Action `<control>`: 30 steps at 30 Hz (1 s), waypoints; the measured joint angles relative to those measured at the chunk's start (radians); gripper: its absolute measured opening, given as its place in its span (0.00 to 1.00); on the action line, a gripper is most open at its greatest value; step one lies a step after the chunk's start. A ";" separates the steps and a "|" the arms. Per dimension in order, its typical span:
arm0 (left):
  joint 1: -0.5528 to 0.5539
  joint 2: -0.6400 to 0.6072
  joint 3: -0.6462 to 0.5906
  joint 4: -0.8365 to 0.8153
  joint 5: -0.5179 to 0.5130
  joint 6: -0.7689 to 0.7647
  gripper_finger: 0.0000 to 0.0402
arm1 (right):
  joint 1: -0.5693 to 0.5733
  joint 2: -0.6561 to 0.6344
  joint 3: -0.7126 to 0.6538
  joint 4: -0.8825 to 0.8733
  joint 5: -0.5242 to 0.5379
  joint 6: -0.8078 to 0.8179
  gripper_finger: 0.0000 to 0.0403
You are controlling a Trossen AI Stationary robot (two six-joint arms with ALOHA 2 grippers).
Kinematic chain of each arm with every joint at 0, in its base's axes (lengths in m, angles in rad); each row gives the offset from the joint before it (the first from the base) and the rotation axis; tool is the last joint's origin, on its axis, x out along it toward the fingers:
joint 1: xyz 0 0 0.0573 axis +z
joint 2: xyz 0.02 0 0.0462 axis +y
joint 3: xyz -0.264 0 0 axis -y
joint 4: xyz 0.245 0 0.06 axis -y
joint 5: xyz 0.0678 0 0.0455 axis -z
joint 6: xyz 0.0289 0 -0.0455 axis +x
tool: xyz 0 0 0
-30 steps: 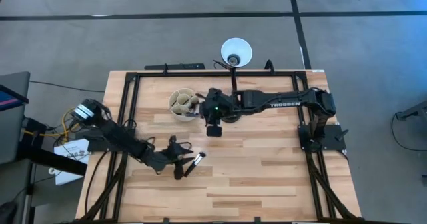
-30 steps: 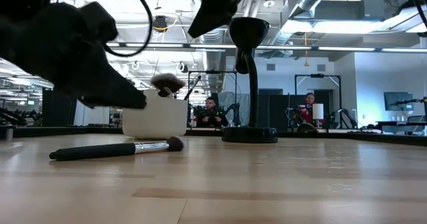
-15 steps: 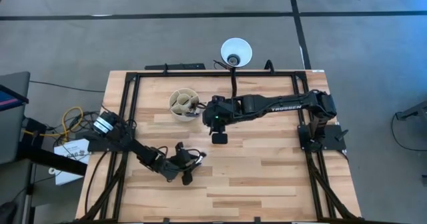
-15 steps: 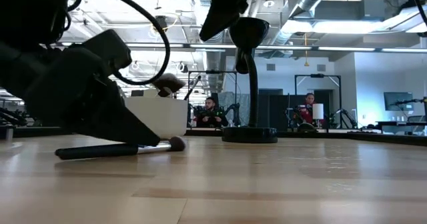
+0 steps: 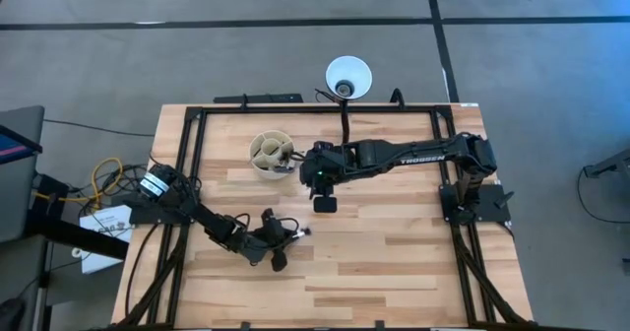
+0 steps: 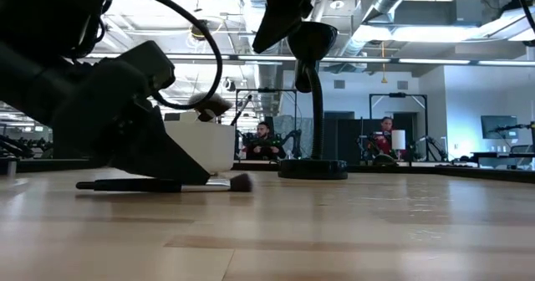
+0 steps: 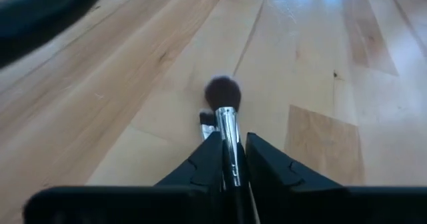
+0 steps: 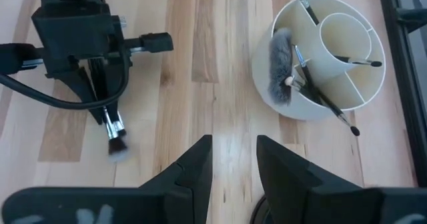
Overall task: Put items in baskets/containers
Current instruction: Put the blush brush into the organizer
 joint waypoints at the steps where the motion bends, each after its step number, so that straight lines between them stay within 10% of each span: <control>1: 0.000 0.000 0.000 0.000 0.006 -0.001 0.15 | 0.000 0.000 0.000 0.000 0.000 0.000 0.27; 17: -0.038 0.002 -0.001 -0.001 0.006 0.021 0.35 | 0.000 0.001 0.000 0.001 0.000 0.000 0.27; 30: 0.011 0.003 -0.002 -0.002 -0.002 0.051 0.06 | 0.000 0.003 0.000 0.004 -0.003 0.000 0.27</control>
